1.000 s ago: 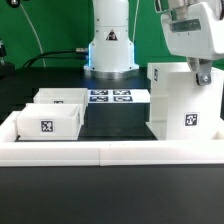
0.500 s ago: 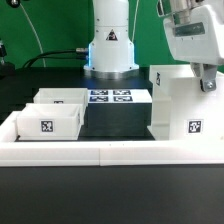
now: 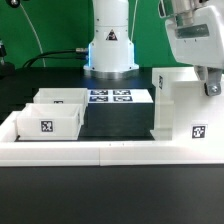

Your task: Assemble drawer

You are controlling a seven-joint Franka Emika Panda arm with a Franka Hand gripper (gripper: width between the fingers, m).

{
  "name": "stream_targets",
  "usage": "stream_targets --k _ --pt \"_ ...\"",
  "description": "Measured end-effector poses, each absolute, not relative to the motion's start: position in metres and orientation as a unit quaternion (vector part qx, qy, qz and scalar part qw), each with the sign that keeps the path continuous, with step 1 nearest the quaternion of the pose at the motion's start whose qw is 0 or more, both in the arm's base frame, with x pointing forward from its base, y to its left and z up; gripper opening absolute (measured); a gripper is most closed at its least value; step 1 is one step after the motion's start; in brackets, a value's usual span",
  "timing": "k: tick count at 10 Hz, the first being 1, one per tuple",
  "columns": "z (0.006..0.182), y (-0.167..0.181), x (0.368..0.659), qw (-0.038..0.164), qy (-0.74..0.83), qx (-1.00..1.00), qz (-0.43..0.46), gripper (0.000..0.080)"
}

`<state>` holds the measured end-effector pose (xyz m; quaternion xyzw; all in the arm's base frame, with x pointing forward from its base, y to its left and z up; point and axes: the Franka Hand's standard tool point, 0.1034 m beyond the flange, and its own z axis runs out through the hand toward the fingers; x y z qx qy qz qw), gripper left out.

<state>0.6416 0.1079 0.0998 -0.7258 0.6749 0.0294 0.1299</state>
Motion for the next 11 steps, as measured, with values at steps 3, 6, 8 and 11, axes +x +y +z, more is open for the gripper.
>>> stream_targets --k 3,6,8,11 --pt "0.0996 0.1086 0.6413 0.130 0.673 -0.728 0.029 0.0145" --pt "0.1021 0.1091 0.6441 0.134 0.670 -0.730 0.024 0.0419" --pt "0.1030 0.1096 0.6449 0.135 0.668 -0.732 0.022 0.0635" --pt "0.1050 0.1103 0.6379 0.133 0.645 -0.752 0.021 0.0648"
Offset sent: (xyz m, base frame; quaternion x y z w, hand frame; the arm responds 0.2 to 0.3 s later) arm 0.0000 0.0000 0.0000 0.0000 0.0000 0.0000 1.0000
